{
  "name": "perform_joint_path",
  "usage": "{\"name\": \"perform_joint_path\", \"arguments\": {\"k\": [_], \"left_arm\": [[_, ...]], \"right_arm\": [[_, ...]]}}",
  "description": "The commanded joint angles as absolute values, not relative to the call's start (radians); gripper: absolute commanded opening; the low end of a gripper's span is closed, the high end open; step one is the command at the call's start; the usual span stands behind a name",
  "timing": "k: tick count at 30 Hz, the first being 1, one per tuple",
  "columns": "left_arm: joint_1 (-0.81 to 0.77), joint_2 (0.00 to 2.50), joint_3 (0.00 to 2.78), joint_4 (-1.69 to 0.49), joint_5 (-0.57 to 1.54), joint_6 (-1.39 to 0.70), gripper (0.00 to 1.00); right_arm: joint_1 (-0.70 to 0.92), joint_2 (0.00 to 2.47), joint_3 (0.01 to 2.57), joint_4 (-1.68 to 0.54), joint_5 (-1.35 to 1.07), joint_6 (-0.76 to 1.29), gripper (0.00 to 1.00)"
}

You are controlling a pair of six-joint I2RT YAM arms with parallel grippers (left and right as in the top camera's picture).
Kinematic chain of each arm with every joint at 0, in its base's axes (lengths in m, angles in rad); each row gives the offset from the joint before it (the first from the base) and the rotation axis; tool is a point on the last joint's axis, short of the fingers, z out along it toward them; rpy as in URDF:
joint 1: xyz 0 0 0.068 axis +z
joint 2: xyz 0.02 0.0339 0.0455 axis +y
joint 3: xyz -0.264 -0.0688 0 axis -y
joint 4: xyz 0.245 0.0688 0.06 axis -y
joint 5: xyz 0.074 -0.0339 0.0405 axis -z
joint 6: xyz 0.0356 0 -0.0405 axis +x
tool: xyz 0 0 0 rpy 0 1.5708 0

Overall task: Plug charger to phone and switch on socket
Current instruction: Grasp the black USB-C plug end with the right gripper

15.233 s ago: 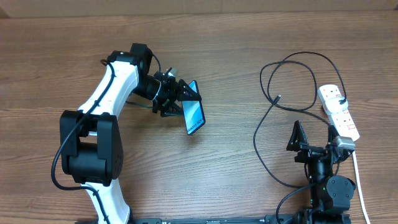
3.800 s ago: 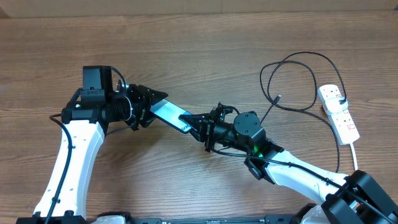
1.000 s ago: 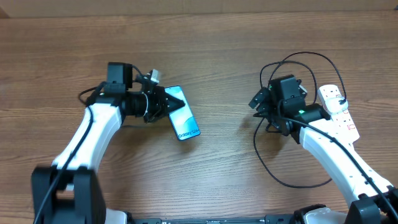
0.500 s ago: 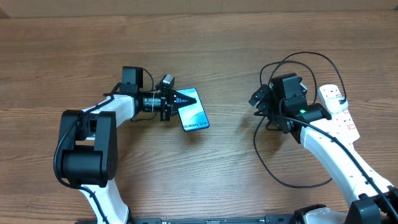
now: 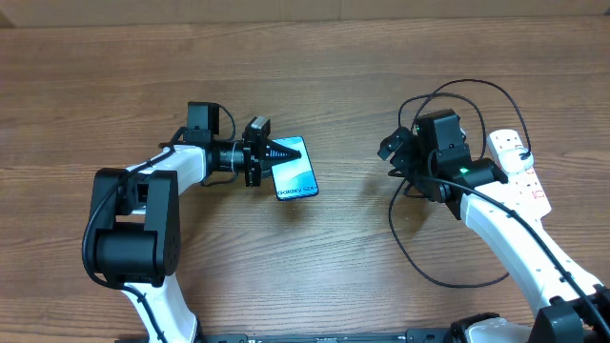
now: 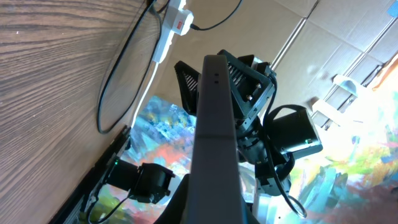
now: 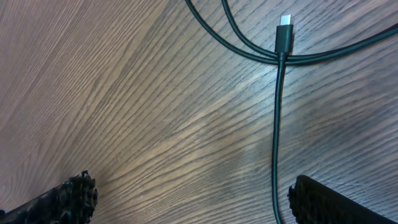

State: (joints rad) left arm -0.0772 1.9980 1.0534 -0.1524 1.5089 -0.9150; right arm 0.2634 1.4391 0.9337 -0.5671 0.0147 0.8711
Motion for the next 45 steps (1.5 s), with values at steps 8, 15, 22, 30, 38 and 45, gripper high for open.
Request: {"name": "perform_joint_path", "arguments": {"k": [8,15,22,30,38,45], "left_arm": [[-0.079,1.997,1.068,-0.153,1.563,-0.943,0.04],[-0.079,1.997,1.068,-0.153,1.555,-0.943,0.04],[-0.079,1.997,1.068,-0.153,1.509,-0.944,0.04],[-0.079,1.997,1.068,-0.153,1.509,-0.952,0.04],[-0.079,1.997,1.068,-0.153,1.512,-0.981,0.04],[-0.079,1.997,1.068,-0.153,1.512,-0.982,0.04]], "right_arm": [[0.268,1.426,0.944,-0.6,0.033,0.862,0.99],[0.268,1.456,0.944,-0.585,0.118,0.863,0.8],[0.267,1.576,0.944,-0.524,0.225,0.863,0.76],[0.267,1.68,0.944,-0.432,0.34,0.854,0.7],[0.267,1.794,0.944,-0.367,0.34,0.833,0.56],[0.267,1.812,0.943,-0.39,0.34,0.836,0.49]]}}
